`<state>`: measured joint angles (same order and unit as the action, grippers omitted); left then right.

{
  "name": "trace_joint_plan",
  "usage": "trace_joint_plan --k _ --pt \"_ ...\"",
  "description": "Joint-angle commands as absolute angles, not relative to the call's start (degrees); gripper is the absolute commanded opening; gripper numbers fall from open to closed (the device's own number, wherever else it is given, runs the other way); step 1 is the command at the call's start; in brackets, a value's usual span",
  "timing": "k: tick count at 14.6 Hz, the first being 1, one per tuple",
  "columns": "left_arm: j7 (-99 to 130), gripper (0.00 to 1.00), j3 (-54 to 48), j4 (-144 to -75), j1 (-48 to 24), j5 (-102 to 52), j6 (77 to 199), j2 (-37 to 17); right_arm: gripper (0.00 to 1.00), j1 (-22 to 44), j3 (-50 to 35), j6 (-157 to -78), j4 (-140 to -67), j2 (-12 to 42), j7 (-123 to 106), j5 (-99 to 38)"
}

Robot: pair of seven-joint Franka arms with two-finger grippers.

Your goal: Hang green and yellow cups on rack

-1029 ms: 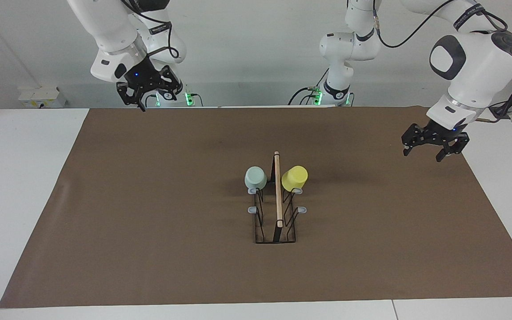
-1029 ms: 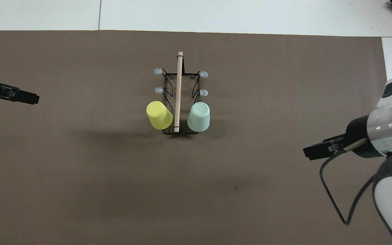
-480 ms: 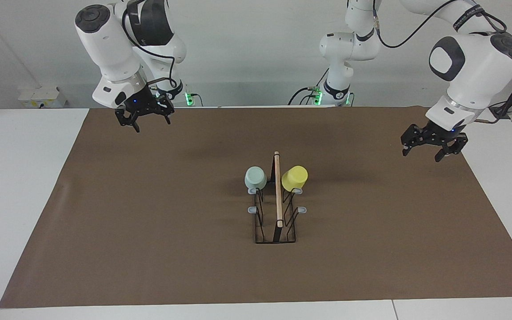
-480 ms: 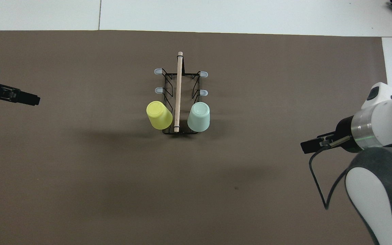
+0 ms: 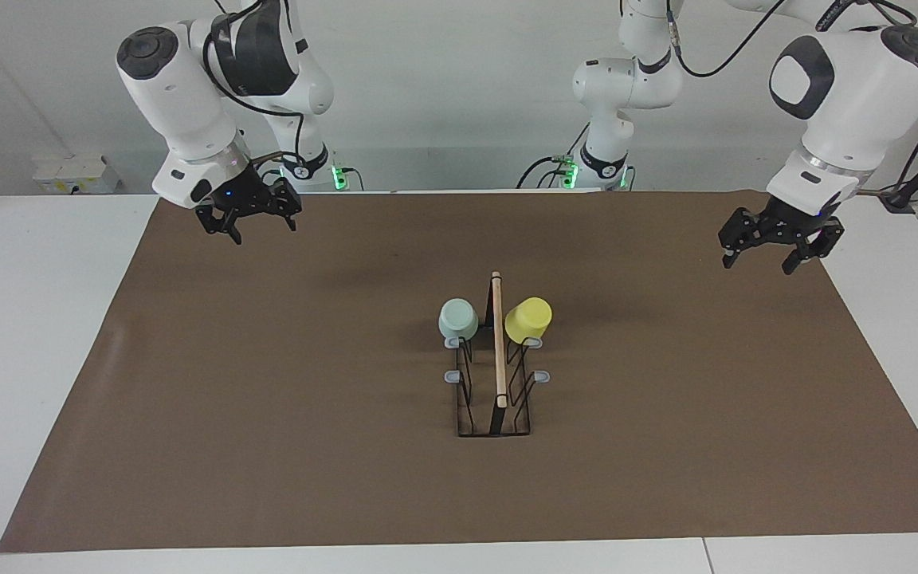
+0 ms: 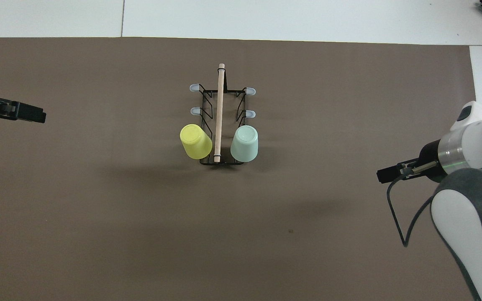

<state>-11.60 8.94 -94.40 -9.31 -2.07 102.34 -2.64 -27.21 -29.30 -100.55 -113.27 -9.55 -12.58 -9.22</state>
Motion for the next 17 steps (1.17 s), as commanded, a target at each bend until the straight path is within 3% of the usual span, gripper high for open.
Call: trace_joint_plan --k 1,9,12,15,17 --pt "-9.0 1.0 7.9 -94.4 -9.2 -0.8 98.3 0.2 1.0 -27.9 -29.8 -101.6 -113.7 -9.8 -11.6 -8.0" --pt "-5.9 1.0 1.8 -95.1 -4.3 -0.4 95.2 2.5 1.0 -32.9 -29.5 -106.4 -114.4 -9.1 -14.8 -8.2" --pt "-5.9 1.0 -0.9 -95.0 -3.1 1.9 94.7 2.5 1.0 -32.0 -29.7 -104.6 -108.0 -6.3 -14.9 -8.6" --pt "-5.5 1.0 -1.0 -95.1 -3.1 1.6 94.7 2.5 1.0 -25.9 -26.7 -103.1 -104.9 -3.4 -8.6 -7.4" --pt "-5.5 1.0 -0.5 -95.3 -3.1 1.1 94.9 2.6 1.0 -13.6 -12.7 -99.6 -98.3 0.6 -7.6 -4.8"
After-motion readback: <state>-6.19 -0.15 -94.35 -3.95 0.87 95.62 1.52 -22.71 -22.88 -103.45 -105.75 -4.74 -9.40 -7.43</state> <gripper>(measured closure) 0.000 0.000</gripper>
